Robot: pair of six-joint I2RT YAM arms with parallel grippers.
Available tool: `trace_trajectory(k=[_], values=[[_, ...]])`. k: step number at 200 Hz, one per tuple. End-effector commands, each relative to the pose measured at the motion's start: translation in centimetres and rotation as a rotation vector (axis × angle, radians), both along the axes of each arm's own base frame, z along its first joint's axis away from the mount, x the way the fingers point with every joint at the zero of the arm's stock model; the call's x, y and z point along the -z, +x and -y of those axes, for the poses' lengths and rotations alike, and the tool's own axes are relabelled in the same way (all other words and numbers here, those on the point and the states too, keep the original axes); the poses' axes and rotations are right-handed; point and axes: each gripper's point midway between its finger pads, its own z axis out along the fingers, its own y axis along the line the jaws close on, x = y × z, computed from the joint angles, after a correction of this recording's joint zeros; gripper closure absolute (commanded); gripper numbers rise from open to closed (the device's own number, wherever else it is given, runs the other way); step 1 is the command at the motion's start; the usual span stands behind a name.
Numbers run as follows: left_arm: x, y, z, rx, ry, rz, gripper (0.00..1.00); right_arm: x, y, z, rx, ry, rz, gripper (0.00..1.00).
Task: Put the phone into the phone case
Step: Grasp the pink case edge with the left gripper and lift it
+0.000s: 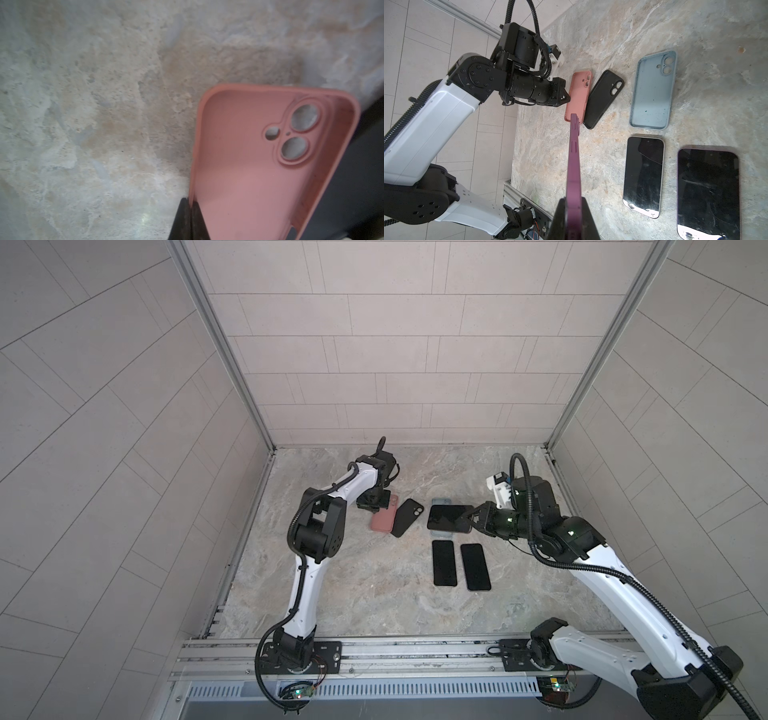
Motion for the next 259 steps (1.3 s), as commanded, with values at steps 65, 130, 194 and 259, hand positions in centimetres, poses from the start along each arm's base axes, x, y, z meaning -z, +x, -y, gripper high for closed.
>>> trace_trajectory(k=[65, 130, 194, 259], values=[[-5.6, 0.7, -2.6, 0.039, 0.182, 0.117, 1.0, -1.2, 0.1, -0.2, -0.005, 0.034, 0.048, 1.0], [-4.2, 2.6, -3.9, 0.096, 0.354, 0.101, 1.0, -1.1, 0.1, -0.3, -0.011, 0.034, 0.042, 1.0], [-1.3, -0.2, -2.1, 0.066, 0.268, 0.044, 1.0, -1.1, 0.2, -0.3, -0.011, 0.031, 0.041, 1.0], [-0.6, -3.8, 2.3, -0.111, 0.047, 0.046, 1.0, -1.2, 0.0, -0.3, -0.022, 0.027, 0.047, 1.0]])
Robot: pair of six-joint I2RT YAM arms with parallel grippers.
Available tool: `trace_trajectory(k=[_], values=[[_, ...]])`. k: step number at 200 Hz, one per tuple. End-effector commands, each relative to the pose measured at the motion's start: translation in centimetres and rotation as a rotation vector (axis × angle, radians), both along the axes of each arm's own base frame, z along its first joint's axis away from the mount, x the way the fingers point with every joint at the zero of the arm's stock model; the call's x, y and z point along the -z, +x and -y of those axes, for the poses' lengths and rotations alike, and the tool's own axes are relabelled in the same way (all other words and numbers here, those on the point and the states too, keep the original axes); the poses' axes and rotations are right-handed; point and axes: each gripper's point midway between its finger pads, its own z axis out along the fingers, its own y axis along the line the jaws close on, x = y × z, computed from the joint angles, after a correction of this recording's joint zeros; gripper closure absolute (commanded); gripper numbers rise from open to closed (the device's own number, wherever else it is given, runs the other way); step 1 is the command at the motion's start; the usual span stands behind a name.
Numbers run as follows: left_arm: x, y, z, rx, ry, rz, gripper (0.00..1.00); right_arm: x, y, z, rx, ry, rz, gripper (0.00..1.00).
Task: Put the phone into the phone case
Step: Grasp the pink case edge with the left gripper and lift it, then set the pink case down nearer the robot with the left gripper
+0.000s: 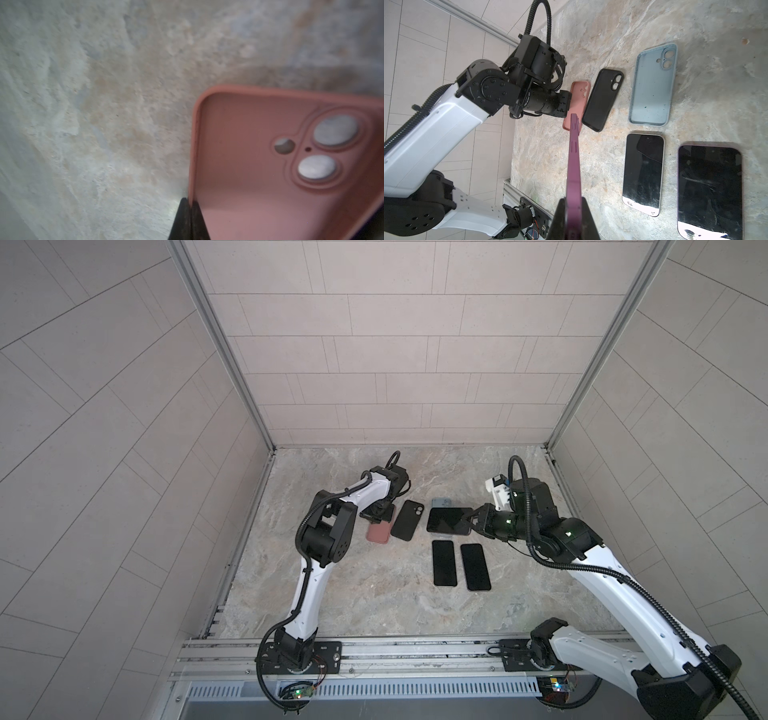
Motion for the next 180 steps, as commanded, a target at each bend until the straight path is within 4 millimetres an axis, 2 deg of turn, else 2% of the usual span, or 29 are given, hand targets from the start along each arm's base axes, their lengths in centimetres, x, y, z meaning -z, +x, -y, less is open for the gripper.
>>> trace_trajectory(k=[1, 16, 30, 74, 101, 119, 138, 161, 180], values=[[-2.0, -0.6, 2.4, -0.143, -0.163, 0.06, 1.0, -2.0, 0.2, -0.2, -0.018, 0.025, 0.065, 1.0], [-2.3, -1.2, 3.4, -0.227, -0.245, 0.08, 1.0, -2.0, 0.1, -0.2, -0.018, 0.023, 0.067, 1.0], [-2.6, -1.7, 3.5, -0.313, -0.295, 0.106, 1.0, -2.1, 0.0, -0.1, -0.021, 0.021, 0.071, 1.0], [-3.3, -3.1, 0.6, -0.513, -0.274, 0.131, 1.0, -2.3, -0.3, 0.1, -0.028, 0.014, 0.078, 1.0], [-2.5, -5.8, -1.3, -0.724, -0.347, 0.118, 1.0, -2.1, -0.3, 0.3, -0.026, 0.008, 0.079, 1.0], [-2.4, -7.6, -1.6, -0.864, -0.44, 0.131, 1.0, -2.0, -0.3, 0.3, -0.025, 0.01, 0.077, 1.0], [-2.8, -9.6, -2.0, -0.96, -0.454, 0.131, 1.0, -1.7, -0.3, 0.3, -0.021, 0.014, 0.07, 1.0], [-3.5, -12.3, -2.0, -1.057, -0.449, 0.124, 1.0, -0.9, -0.3, 0.3, -0.016, 0.016, 0.049, 1.0], [-3.1, -13.9, -0.8, -1.157, -0.525, 0.153, 1.0, -0.1, -0.3, 0.3, -0.009, 0.017, 0.032, 1.0]])
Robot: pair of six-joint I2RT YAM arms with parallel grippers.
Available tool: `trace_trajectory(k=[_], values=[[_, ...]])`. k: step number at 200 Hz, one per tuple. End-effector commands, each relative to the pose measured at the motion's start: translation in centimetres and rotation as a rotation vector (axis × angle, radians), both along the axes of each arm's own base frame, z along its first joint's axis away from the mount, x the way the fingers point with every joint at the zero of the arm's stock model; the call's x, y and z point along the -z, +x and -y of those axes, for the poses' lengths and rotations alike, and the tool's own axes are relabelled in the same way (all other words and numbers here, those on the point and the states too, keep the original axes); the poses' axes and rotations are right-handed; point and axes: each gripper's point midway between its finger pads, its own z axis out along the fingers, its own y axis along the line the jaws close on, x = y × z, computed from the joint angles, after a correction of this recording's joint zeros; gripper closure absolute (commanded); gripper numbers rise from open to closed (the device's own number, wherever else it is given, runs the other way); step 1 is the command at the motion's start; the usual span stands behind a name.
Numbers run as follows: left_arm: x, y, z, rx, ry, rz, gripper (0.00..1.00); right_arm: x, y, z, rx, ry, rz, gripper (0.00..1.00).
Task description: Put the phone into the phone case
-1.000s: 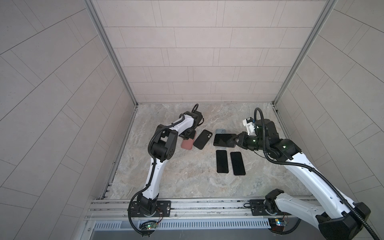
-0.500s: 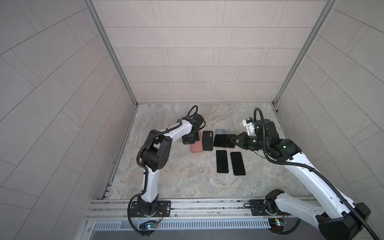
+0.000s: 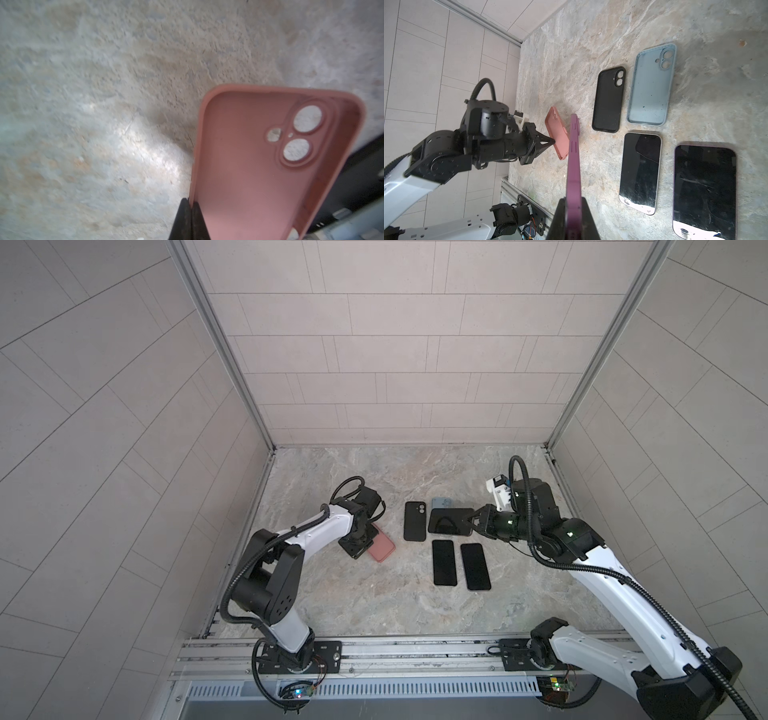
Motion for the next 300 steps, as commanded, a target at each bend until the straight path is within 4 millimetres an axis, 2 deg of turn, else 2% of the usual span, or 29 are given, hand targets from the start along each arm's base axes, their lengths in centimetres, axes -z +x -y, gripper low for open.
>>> trace_trajectory(k=[1, 19, 61, 107, 115, 124, 136, 145, 154, 157, 162, 175, 191, 199, 208, 223, 226, 245, 270, 300], values=[[0.1, -2.1, 1.1, -0.211, -0.082, 0.017, 1.0, -0.5, -0.1, 0.0, 0.004, 0.03, 0.029, 1.0], [0.8, -3.6, 1.9, -0.289, -0.105, 0.014, 1.0, -0.3, -0.2, 0.1, 0.013, 0.032, 0.025, 1.0], [2.6, -7.0, 3.2, -0.32, -0.088, -0.055, 1.0, 0.0, -0.7, 0.4, 0.016, 0.025, 0.024, 1.0], [1.5, -8.0, 5.5, -0.3, -0.127, -0.023, 1.0, 0.4, -1.0, 0.4, 0.014, 0.032, 0.02, 1.0], [1.3, -8.2, 5.9, -0.3, -0.135, -0.017, 0.97, 0.3, -1.1, 0.5, 0.014, 0.035, 0.023, 1.0], [1.2, -8.3, 6.3, -0.295, -0.145, -0.011, 0.82, 0.2, -1.2, 0.6, 0.016, 0.037, 0.025, 1.0], [0.5, -8.3, 6.9, -0.276, -0.167, 0.013, 0.45, 0.3, -1.5, 0.6, 0.018, 0.038, 0.027, 1.0], [-0.6, -8.0, 6.9, -0.262, -0.176, 0.054, 0.24, 0.6, -1.6, 0.7, 0.018, 0.037, 0.021, 1.0], [-2.0, -7.5, 6.3, -0.245, -0.174, 0.114, 0.12, 1.3, -1.9, 0.7, 0.019, 0.039, 0.006, 1.0], [-2.6, -7.4, 6.0, -0.236, -0.171, 0.137, 0.04, 1.4, -1.9, 0.7, 0.02, 0.042, 0.002, 1.0], [-3.6, -7.0, 5.3, -0.222, -0.158, 0.184, 0.0, 1.7, -2.0, 0.6, 0.018, 0.049, -0.007, 1.0], [-6.6, -4.9, 3.5, -0.144, -0.117, 0.369, 0.01, 2.2, -2.3, 0.3, 0.007, 0.078, -0.026, 1.0], [-10.0, -2.2, 2.7, 0.066, -0.127, 0.549, 0.15, 2.8, -2.8, -0.6, -0.013, 0.116, -0.053, 1.0], [-10.8, -1.3, 2.3, 0.159, -0.151, 0.592, 0.24, 3.2, -2.9, -1.0, -0.012, 0.143, -0.062, 1.0], [-10.8, -0.6, 1.7, 0.267, -0.15, 0.601, 0.31, 3.6, -2.9, -1.7, -0.002, 0.193, -0.078, 1.0], [-9.5, 0.0, 0.8, 0.431, -0.134, 0.534, 0.37, 4.1, -2.7, -3.4, 0.016, 0.341, -0.104, 1.0], [-9.3, 0.1, 0.7, 0.464, -0.127, 0.518, 0.38, 5.0, -2.7, -3.7, 0.027, 0.368, -0.125, 1.0], [-7.0, -0.2, 0.3, 0.667, -0.029, 0.355, 0.48, 6.0, -2.7, -5.3, 0.078, 0.544, -0.128, 1.0], [-3.9, 0.0, 0.6, 0.78, 0.004, 0.225, 0.57, 7.8, -4.2, -6.6, 0.093, 0.513, -0.089, 1.0], [-0.8, 0.0, 1.0, 0.804, -0.018, 0.157, 0.69, 8.3, -5.6, -7.8, 0.074, 0.49, -0.07, 1.0]])
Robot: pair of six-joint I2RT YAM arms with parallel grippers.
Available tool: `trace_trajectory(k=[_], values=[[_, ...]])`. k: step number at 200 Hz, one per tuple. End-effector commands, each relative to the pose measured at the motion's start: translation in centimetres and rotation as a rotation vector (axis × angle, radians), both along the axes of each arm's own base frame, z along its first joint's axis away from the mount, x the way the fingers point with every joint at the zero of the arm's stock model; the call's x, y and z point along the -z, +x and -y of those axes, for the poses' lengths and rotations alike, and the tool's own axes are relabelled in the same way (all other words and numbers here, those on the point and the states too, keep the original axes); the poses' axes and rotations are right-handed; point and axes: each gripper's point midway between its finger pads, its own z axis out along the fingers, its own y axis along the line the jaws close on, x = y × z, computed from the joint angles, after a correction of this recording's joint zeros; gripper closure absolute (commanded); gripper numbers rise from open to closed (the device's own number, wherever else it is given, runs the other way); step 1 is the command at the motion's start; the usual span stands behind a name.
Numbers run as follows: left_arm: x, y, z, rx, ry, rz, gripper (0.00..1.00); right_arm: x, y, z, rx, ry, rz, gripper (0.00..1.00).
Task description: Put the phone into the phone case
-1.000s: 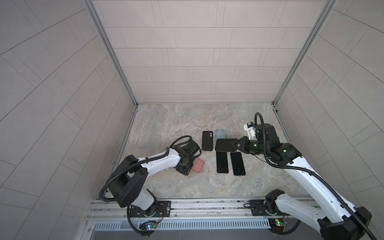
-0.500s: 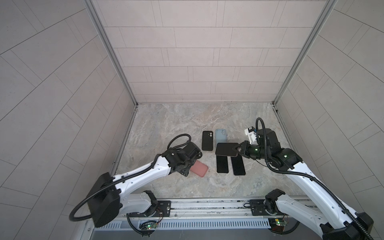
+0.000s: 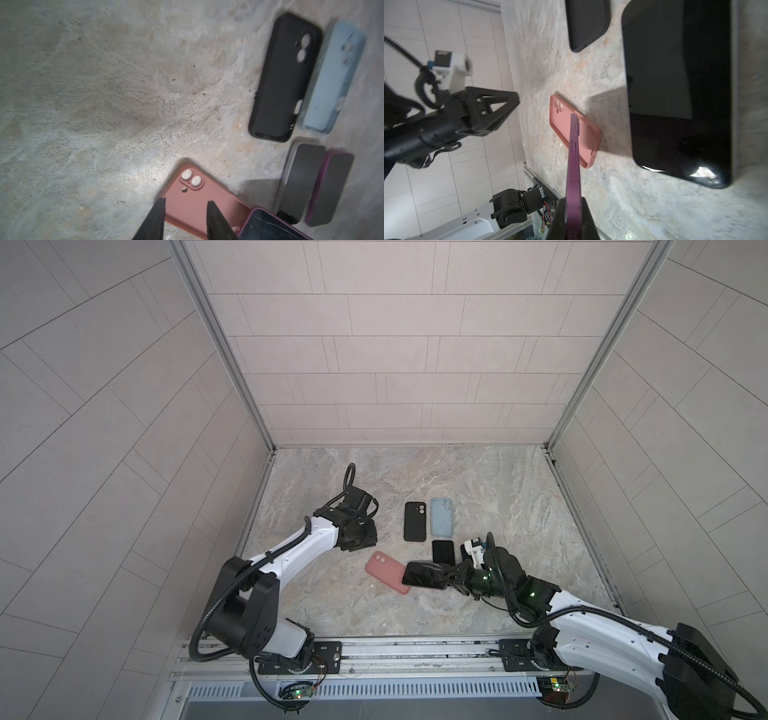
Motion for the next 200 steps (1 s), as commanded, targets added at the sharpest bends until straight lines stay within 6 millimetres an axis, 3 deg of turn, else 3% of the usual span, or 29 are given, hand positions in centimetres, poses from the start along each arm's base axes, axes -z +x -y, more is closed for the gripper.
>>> trace_trajectory(k=[1, 52, 113, 172, 200], values=[[1.5, -1.0, 0.1, 0.127, 0.028, -0.047, 0.69, -5.8, 2.0, -1.2, 0.093, 0.168, 0.152, 1.0], [4.7, -1.7, -0.2, 0.135, 0.051, -0.114, 0.71, -6.2, 1.0, 1.1, 0.115, 0.079, 0.189, 1.0], [6.1, -1.8, 0.3, 0.146, 0.046, -0.168, 0.74, -5.9, 0.2, 1.9, 0.103, 0.051, 0.176, 1.0], [6.3, -1.5, 0.7, 0.147, 0.04, -0.175, 0.95, -5.5, 0.2, 1.3, 0.072, 0.022, 0.162, 1.0], [6.3, -1.2, 0.5, 0.138, 0.048, -0.167, 0.97, -5.1, -0.1, 1.4, 0.062, -0.003, 0.151, 1.0]])
